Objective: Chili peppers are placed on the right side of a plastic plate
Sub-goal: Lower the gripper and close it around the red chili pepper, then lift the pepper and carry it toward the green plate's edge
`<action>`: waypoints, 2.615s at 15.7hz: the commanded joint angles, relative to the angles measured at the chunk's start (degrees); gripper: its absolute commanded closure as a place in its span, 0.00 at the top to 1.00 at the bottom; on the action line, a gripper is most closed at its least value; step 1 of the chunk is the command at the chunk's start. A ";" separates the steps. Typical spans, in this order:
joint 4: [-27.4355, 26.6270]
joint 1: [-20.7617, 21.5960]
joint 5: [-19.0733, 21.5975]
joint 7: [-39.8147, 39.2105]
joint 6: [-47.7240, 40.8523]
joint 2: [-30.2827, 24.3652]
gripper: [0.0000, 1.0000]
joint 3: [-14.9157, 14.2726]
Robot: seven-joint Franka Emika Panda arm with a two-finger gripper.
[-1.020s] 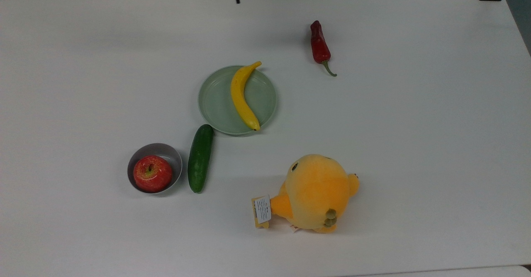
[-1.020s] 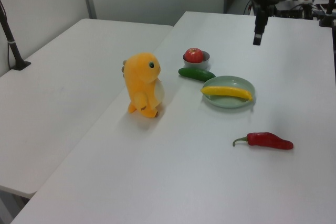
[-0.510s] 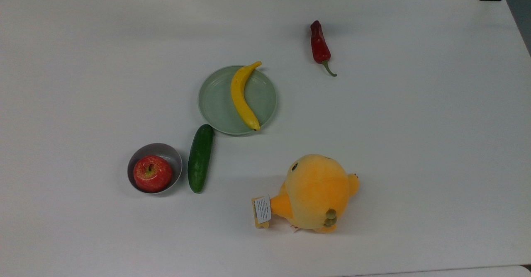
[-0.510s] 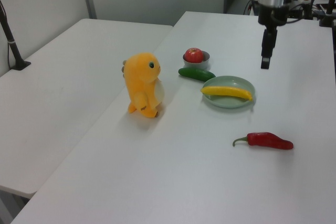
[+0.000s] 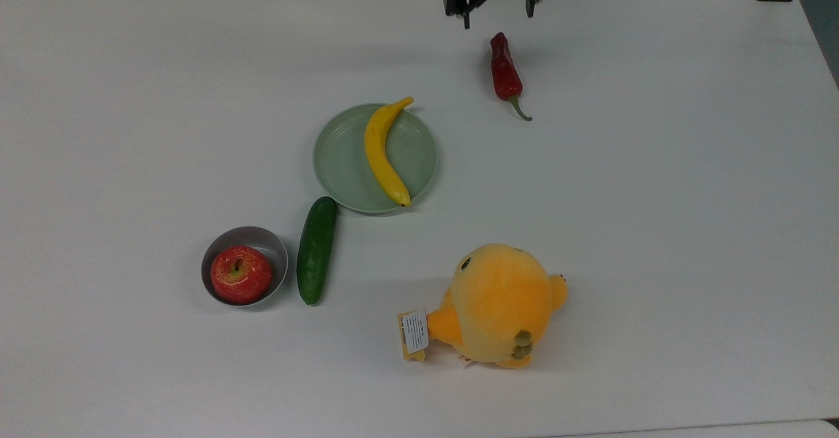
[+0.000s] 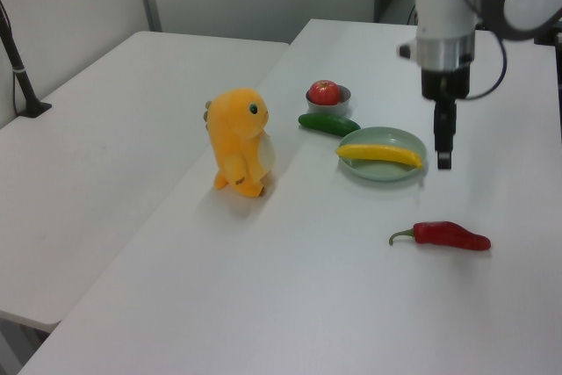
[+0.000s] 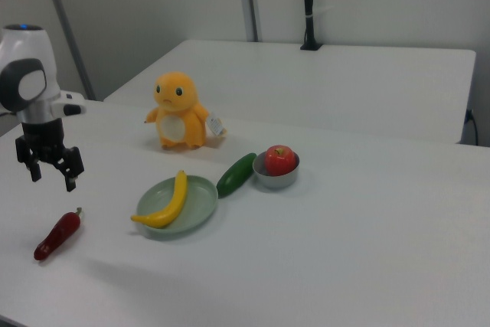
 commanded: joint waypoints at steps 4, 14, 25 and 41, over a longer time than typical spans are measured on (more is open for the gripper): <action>-0.80 2.46 -1.71 0.61 1.59 7.04 1.00 -0.33; -0.63 3.97 -6.54 0.61 5.20 14.51 1.00 1.42; -0.45 3.26 -7.78 0.52 7.84 16.01 0.08 1.87; 5.35 -9.65 -7.69 -1.41 7.92 9.24 0.09 0.99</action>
